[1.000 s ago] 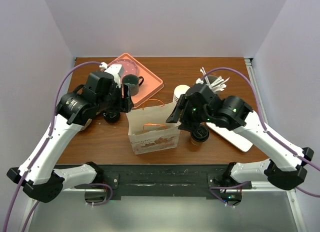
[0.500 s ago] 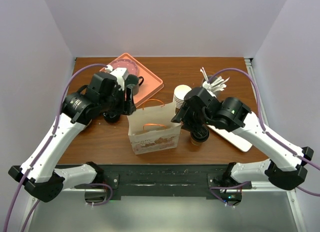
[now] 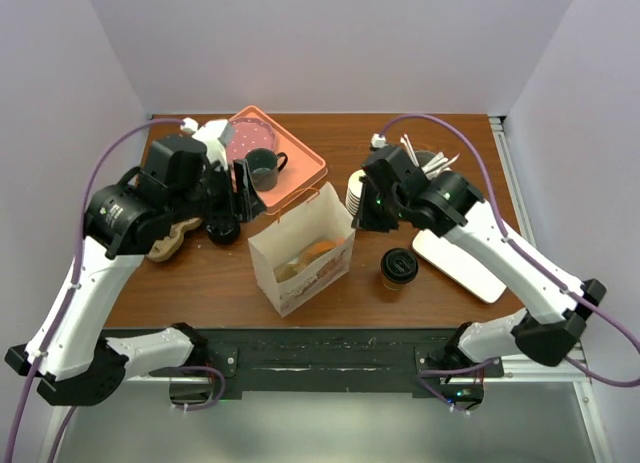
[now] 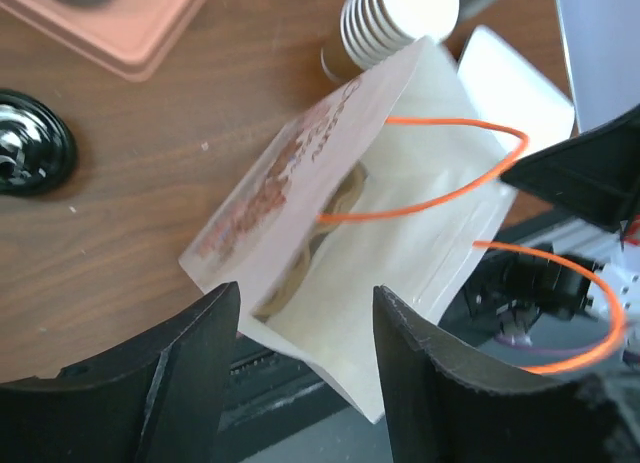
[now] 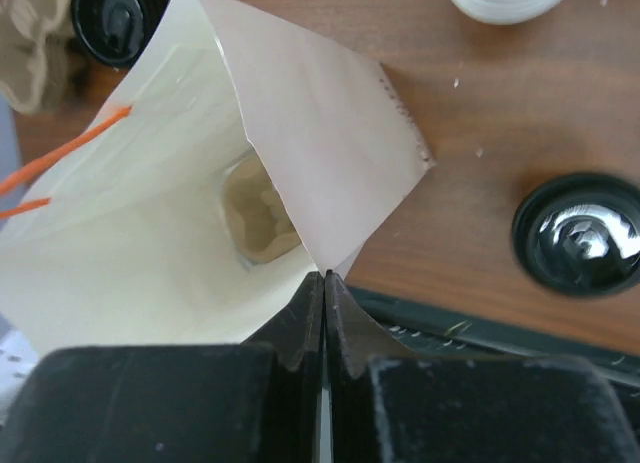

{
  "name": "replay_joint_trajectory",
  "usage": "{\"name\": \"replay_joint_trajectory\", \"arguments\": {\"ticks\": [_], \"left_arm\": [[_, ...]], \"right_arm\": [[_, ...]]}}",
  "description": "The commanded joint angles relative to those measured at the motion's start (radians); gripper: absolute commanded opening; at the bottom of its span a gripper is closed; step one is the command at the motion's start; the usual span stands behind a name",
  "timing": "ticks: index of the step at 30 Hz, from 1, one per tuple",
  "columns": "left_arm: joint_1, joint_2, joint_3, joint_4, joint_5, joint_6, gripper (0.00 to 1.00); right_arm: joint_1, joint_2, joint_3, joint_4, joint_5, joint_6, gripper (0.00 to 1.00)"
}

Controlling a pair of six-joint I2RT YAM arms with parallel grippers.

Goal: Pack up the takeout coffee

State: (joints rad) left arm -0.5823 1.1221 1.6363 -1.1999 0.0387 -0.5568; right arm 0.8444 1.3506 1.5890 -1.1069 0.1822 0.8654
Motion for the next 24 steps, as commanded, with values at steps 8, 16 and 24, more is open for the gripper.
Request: {"name": "replay_joint_trajectory", "arguments": {"ticks": [8,16,24], "left_arm": [[0.021,0.185,0.268,-0.038,-0.108,0.04,0.63],[0.022,0.124,0.137,-0.015,-0.022,0.014,0.63],[0.022,0.14,0.132,-0.009,0.006,-0.005,0.64]], "right_arm": [[-0.027,0.263,0.408,-0.034,-0.13,-0.637,0.0],[-0.027,0.337,0.631,-0.14,0.006,-0.447,0.52],[-0.025,0.139,0.489,-0.115,0.002,-0.108,0.59]]}}
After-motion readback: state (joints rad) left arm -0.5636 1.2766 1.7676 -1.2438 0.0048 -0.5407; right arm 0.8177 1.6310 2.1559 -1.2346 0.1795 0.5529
